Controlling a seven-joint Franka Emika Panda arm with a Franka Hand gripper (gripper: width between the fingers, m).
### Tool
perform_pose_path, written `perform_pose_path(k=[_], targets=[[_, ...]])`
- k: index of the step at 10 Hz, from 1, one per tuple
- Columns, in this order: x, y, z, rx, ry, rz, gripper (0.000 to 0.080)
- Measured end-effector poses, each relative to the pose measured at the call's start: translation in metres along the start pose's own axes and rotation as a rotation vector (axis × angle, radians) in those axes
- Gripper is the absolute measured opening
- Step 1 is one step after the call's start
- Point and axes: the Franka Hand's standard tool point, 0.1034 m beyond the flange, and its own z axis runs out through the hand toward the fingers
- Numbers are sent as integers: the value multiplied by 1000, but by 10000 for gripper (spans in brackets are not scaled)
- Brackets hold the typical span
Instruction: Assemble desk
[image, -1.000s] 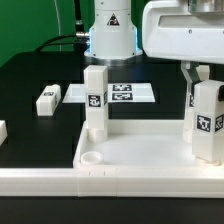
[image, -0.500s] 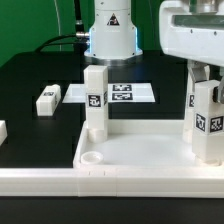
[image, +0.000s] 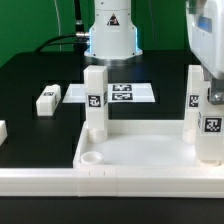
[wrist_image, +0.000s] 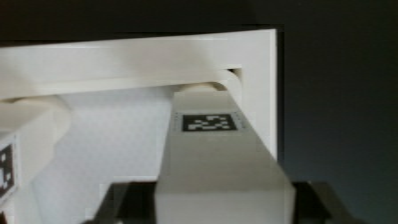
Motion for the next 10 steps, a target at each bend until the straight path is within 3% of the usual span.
perform_pose_path(k=[1,2,3,4,5,6,10], targets=[[0,0,0,0,0,3,290],[0,0,1,-2,2,-50,386],[1,1,1,-4,2,-122,562],[1,1,1,-9,3,-158,562],[0,2,1,-20,4,-255,631],[-1,3,1,-20,8,-376,644],[-6,4,2,-24,5,-755,649]])
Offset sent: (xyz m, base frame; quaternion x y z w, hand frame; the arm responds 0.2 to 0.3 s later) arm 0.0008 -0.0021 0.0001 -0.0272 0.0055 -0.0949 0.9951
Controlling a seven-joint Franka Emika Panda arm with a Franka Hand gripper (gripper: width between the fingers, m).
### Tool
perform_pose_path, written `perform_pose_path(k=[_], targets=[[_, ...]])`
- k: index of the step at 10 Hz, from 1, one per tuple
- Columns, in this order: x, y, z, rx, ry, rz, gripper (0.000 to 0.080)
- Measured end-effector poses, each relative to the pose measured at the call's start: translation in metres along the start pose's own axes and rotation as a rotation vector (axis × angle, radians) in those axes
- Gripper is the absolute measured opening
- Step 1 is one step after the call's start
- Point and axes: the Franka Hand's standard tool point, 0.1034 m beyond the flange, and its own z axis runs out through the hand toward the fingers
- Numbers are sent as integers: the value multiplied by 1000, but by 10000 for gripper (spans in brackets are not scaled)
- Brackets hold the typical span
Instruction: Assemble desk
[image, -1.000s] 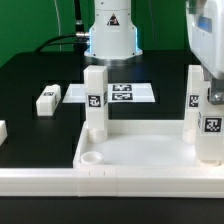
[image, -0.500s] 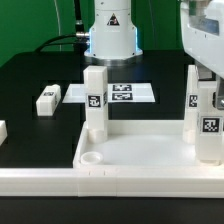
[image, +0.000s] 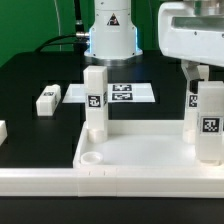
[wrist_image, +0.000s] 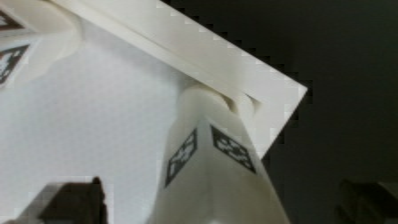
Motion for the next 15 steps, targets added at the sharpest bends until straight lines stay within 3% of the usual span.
perform_pose_path(k=[6,10,11,12,13,14,15], targets=[[1,-2,-2,-1,10,-497,649],[4,1,-1,-22,21,-738,649],[4,1,-1,-23,21,-737,559],[4,1,-1,-23,21,-736,559],[4,1,-1,-23,21,-736,357],[4,1,-1,-23,21,-732,288],[4,1,-1,-23,21,-713,288]])
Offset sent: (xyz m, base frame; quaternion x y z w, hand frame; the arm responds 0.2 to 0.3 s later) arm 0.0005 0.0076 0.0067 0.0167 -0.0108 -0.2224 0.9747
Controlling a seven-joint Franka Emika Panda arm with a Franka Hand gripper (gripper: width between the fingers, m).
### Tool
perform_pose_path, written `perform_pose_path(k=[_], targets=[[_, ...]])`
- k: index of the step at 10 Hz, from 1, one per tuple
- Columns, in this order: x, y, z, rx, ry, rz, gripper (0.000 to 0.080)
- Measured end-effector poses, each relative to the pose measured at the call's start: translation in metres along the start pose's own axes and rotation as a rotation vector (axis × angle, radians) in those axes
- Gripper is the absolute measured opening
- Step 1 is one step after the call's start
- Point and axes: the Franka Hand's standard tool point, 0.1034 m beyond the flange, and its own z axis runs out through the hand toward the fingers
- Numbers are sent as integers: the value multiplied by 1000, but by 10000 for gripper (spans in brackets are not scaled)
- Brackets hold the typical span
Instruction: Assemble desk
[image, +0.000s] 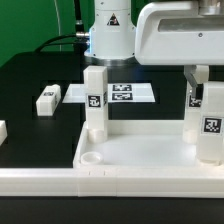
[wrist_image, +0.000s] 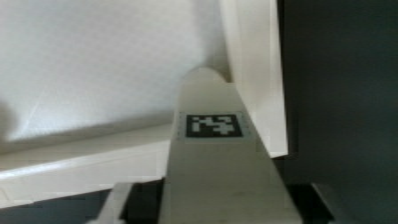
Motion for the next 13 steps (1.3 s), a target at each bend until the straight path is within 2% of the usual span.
perform_pose_path(k=[3,7,13], targets=[[0,0,0,1,0,187,288],[1,1,1,6,10,632,288],[1,2,2,38,-25,1238,288]])
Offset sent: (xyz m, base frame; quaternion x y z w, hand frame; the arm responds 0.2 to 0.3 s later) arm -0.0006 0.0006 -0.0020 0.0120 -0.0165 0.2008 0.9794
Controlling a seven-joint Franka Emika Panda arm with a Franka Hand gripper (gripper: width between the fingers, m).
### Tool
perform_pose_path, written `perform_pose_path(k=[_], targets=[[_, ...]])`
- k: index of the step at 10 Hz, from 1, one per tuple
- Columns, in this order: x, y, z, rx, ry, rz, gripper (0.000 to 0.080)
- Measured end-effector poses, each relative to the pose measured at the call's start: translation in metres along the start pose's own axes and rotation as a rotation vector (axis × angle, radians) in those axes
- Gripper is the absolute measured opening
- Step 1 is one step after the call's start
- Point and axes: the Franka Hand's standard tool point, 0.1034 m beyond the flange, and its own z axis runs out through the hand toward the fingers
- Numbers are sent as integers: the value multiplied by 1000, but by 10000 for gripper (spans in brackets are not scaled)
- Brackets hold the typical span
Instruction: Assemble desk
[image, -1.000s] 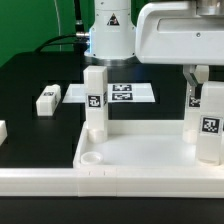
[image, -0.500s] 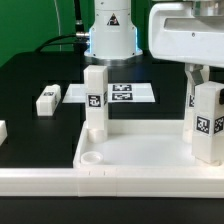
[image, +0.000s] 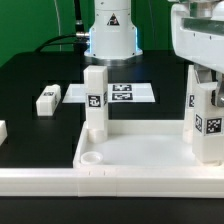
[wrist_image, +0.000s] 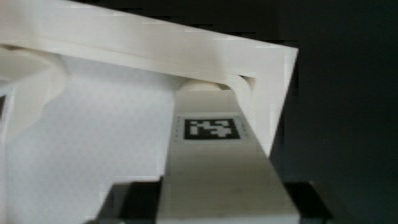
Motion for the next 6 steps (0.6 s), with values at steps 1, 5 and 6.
perform_pose_path(k=[1,5,6], targets=[[0,-1,0,2,-13,89,288],[0,-1,0,2,-16,162,289],[2,-1,0,2,-16,99,454]])
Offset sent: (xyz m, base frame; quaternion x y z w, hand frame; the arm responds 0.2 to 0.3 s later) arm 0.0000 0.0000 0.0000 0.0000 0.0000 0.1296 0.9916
